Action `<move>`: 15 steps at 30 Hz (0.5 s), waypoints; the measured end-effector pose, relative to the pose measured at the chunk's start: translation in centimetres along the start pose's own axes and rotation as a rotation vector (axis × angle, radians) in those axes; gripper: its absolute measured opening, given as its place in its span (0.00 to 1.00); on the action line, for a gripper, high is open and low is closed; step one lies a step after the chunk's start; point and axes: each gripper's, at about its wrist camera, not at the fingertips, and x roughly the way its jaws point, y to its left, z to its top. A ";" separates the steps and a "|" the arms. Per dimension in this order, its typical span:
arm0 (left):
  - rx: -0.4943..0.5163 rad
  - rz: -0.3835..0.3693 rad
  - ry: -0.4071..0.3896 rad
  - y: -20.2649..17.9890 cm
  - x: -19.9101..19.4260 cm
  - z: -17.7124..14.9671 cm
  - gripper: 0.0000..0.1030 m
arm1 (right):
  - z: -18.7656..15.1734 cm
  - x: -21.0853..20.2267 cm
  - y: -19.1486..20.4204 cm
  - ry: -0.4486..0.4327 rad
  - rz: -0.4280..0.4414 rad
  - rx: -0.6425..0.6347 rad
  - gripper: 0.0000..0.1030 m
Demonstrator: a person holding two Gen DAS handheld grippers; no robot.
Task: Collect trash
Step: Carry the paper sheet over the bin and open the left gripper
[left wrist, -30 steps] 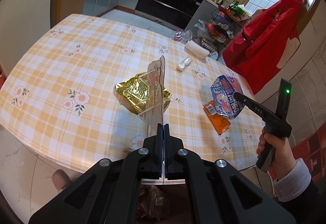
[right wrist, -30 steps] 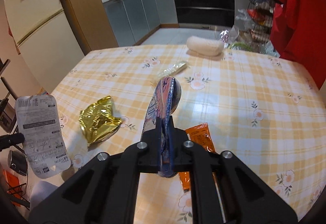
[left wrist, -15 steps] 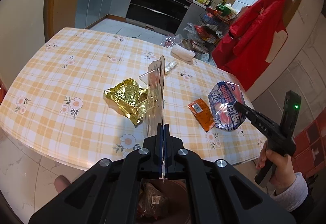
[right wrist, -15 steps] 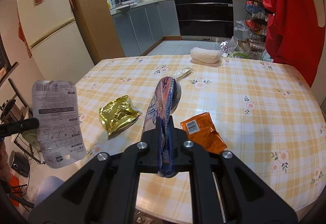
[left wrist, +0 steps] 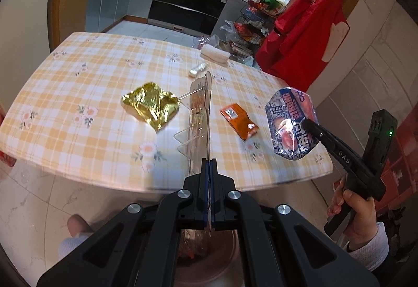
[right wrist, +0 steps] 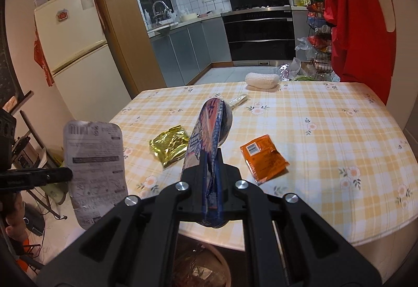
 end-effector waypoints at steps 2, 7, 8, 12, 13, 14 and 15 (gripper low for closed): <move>-0.003 -0.007 0.008 -0.2 -0.4 -1.0 0.01 | -0.5 -1.1 0.4 -0.008 0.000 0.000 0.09; 0.003 -0.023 0.040 -0.7 -0.7 -3.4 0.01 | -1.7 -3.1 1.0 -0.021 0.003 0.007 0.09; 0.008 -0.028 0.050 -1.0 -0.7 -4.1 0.01 | -1.9 -3.5 1.1 -0.024 0.004 0.011 0.09; 0.019 -0.039 0.079 -1.7 -0.5 -5.7 0.01 | -2.7 -5.0 1.5 -0.034 0.003 0.007 0.09; 0.018 -0.042 0.087 -1.8 -0.4 -6.1 0.01 | -2.9 -5.3 1.7 -0.035 0.001 0.003 0.09; 0.013 -0.047 0.095 -1.9 -0.3 -6.4 0.01 | -3.0 -5.5 1.8 -0.037 0.000 0.000 0.09; 0.011 -0.052 0.100 -2.0 -0.2 -6.7 0.01 | -3.1 -5.8 1.8 -0.037 -0.001 -0.002 0.09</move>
